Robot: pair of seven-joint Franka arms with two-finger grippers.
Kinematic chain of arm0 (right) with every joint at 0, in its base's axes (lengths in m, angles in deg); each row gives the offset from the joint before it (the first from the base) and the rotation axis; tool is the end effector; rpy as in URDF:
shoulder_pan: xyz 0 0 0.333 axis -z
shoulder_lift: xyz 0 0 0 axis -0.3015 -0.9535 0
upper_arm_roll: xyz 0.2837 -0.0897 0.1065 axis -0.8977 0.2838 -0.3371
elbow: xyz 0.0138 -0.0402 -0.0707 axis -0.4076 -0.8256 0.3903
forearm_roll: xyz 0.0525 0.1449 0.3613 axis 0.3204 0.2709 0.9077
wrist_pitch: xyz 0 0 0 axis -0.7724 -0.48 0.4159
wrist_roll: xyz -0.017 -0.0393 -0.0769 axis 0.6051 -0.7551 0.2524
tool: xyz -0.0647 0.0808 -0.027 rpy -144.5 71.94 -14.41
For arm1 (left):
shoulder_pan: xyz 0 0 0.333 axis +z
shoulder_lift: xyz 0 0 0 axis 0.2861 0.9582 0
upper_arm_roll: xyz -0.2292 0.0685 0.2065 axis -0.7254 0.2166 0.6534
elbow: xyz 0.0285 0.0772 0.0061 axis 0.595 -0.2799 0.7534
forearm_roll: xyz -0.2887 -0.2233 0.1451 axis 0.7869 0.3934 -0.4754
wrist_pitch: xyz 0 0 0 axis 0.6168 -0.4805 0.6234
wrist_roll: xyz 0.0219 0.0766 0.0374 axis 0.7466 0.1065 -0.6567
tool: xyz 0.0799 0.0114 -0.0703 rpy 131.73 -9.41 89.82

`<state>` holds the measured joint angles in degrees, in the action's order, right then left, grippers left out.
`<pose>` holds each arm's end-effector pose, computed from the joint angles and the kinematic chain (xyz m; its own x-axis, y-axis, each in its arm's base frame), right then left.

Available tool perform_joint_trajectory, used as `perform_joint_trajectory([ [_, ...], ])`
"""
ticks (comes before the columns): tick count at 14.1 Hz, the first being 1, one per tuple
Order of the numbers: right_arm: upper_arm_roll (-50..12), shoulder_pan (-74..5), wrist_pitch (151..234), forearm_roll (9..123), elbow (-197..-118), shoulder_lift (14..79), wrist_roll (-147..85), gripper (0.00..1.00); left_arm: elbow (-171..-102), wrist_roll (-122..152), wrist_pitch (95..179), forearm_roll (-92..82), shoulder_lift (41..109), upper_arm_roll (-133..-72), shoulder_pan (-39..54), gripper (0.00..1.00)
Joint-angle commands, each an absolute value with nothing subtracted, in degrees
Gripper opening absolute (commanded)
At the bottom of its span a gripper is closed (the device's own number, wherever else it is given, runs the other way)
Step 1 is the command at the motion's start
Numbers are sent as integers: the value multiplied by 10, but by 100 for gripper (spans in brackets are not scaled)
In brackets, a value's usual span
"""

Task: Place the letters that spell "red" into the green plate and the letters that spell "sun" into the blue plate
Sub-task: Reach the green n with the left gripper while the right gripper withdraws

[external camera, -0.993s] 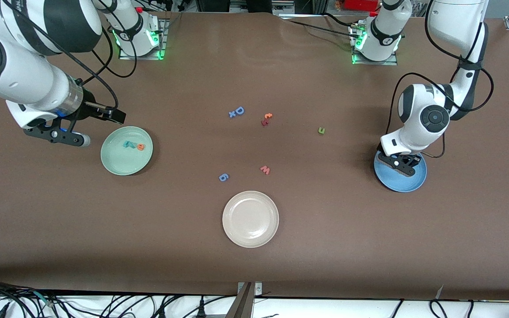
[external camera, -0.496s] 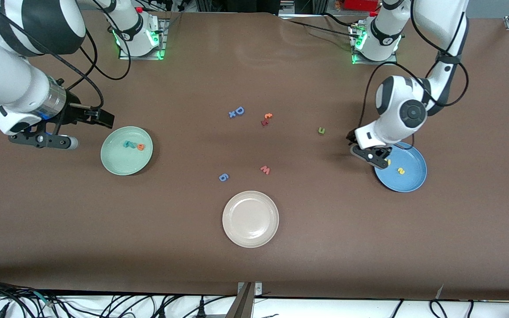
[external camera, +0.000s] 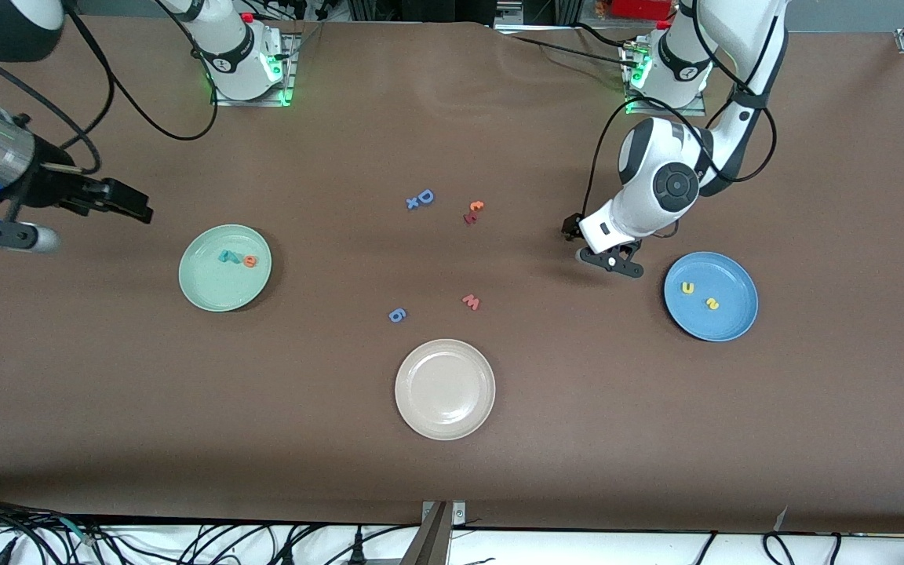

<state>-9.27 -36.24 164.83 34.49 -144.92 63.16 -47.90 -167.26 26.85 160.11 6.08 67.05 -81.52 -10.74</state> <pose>0.5827 0.0552 0.5847 0.9844 -0.1405 -0.1057 -0.1454 -0.9886 -0.0399 0.4761 -0.2164 0.2099 0.9605 -0.2437 -0.1342 -0.2184 -0.9593 0.1792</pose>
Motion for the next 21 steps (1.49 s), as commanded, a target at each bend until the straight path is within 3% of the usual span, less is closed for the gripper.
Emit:
perform_joint_trajectory([
  [1,-165,-294,1662,300,-1515,683,-473,100,-1691,265,1614,91,670,-815,-118,100],
  [4,-261,-228,1706,256,-1580,736,-482,100,-1705,263,1650,94,690,-818,-132,96],
  [6,-266,-215,1793,262,-1662,785,-470,100,-1705,259,1656,112,697,-824,-137,96],
  [7,-265,-215,1798,262,-1666,791,-452,100,-1705,253,1656,115,697,-825,-137,96],
  [10,-255,-194,1744,314,-1654,791,-440,100,-1706,190,1656,115,692,-840,-138,91],
  [17,-255,-191,1712,312,-1586,750,-440,100,-1733,180,1664,44,664,-838,-138,94],
  [21,-265,-182,1713,311,-1588,750,-442,100,-1733,179,1664,41,669,-838,-142,85],
])
